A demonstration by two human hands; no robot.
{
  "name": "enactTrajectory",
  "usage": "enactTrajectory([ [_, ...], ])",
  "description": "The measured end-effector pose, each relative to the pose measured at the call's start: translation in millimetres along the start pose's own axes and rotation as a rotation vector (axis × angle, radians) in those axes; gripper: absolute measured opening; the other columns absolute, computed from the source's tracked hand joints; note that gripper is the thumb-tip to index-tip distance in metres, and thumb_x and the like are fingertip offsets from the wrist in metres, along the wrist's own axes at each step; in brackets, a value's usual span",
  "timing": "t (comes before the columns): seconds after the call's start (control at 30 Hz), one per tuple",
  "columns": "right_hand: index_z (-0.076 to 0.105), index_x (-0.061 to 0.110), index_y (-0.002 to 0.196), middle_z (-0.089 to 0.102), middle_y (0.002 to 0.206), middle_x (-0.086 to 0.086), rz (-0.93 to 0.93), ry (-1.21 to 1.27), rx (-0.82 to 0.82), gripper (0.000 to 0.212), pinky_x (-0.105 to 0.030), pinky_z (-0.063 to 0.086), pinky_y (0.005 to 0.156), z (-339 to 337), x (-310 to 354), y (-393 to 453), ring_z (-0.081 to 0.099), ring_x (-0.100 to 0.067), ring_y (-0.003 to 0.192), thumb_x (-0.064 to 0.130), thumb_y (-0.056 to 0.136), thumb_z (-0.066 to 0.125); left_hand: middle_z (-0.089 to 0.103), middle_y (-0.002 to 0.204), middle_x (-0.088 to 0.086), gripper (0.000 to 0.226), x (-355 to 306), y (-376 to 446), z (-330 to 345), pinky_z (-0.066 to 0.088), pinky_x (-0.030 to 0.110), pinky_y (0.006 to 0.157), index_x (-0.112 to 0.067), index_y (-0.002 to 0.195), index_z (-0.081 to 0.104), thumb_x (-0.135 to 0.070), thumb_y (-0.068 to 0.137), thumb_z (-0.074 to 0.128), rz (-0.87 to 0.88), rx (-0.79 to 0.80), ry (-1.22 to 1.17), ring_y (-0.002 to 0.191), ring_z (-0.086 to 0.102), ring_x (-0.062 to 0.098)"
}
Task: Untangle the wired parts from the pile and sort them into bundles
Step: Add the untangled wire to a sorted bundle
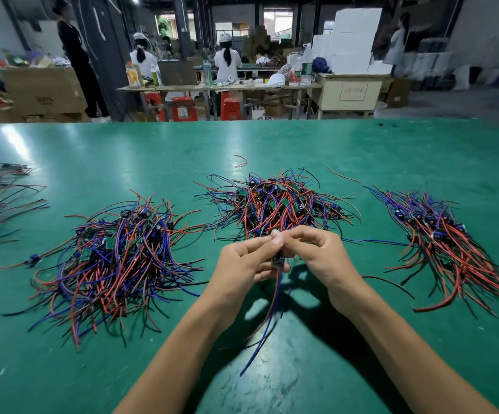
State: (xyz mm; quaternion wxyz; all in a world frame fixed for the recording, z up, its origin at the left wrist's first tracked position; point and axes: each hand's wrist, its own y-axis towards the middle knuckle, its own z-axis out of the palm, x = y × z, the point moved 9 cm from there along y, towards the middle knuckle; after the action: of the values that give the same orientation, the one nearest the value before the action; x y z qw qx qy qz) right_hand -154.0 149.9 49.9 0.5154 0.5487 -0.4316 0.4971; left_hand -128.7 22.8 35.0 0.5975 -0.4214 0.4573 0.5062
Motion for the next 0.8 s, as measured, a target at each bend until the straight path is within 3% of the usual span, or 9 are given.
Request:
enactTrajectory([
  [0.1,0.081,0.023,0.08,0.073,0.076,0.003,0.003,0.006,0.013,0.021,-0.007,0.046,0.069,7,-2,-1,0.066,-0.002,0.071,0.043,0.078,0.078,0.077,0.098,0.013,0.027,1,3,-3,0.057,0.023,0.074,-0.006,0.107,0.075,-0.023,0.089,0.068,-0.018,-0.011,-0.047,0.074,0.072,0.021],
  [0.2,0.08,0.031,0.075,0.072,0.071,0.013,0.026,-0.015,0.021,0.02,-0.003,0.042,0.062,9,-4,-2,0.063,0.008,0.068,0.033,0.092,0.07,0.077,0.091,0.011,0.022,1,2,-5,0.057,0.02,0.067,-0.004,0.11,0.073,-0.014,0.094,0.064,-0.022,-0.027,-0.063,0.069,0.072,0.02],
  [0.3,0.082,0.021,0.086,0.078,0.083,0.008,0.05,0.037,0.011,0.016,-0.016,0.053,0.074,8,-6,1,0.068,0.003,0.078,0.022,0.094,0.068,0.077,0.092,0.012,0.018,0,2,-7,0.057,0.023,0.069,-0.005,0.107,0.074,-0.01,0.094,0.064,-0.021,-0.05,-0.03,0.069,0.072,0.022],
  [0.4,0.081,0.014,0.093,0.079,0.09,0.007,0.039,0.067,-0.038,0.012,-0.008,0.049,0.067,4,-4,2,0.068,0.004,0.078,0.013,0.092,0.069,0.077,0.097,0.015,0.016,-1,1,-10,0.056,0.023,0.068,-0.005,0.105,0.076,-0.01,0.094,0.064,-0.018,-0.074,0.004,0.069,0.071,0.024],
  [0.47,0.08,0.014,0.091,0.079,0.093,0.003,0.027,0.07,-0.057,0.01,-0.011,0.05,0.071,3,-3,2,0.07,-0.002,0.082,0.012,0.091,0.07,0.078,0.097,0.014,0.017,-2,0,-10,0.053,0.023,0.066,-0.007,0.104,0.077,-0.014,0.094,0.065,-0.007,-0.081,0.051,0.071,0.069,0.023],
  [0.6,0.077,0.011,0.087,0.077,0.086,0.001,0.041,0.077,-0.093,0.015,-0.009,0.046,0.057,6,-5,0,0.063,0.002,0.063,0.007,0.094,0.065,0.079,0.088,0.006,0.015,-7,-1,-11,0.048,0.023,0.066,-0.014,0.093,0.081,-0.018,0.094,0.067,0.056,-0.111,0.198,0.073,0.066,0.016],
  [0.7,0.075,0.013,0.084,0.073,0.08,-0.003,0.067,0.081,-0.046,0.025,-0.023,0.053,0.068,17,-10,-2,0.063,-0.012,0.072,0.004,0.097,0.056,0.078,0.081,0.005,0.02,-8,-3,-12,0.047,0.027,0.07,-0.017,0.079,0.083,-0.018,0.091,0.067,0.065,-0.102,0.244,0.075,0.066,0.012],
  [0.8,0.074,0.012,0.085,0.071,0.07,0.005,0.068,0.089,-0.027,0.028,-0.017,0.053,0.061,23,-13,-3,0.064,-0.005,0.065,0.003,0.099,0.052,0.078,0.079,0.006,0.021,-6,-3,-14,0.047,0.029,0.073,-0.017,0.074,0.083,-0.018,0.089,0.068,0.039,-0.115,0.242,0.076,0.065,0.012],
])
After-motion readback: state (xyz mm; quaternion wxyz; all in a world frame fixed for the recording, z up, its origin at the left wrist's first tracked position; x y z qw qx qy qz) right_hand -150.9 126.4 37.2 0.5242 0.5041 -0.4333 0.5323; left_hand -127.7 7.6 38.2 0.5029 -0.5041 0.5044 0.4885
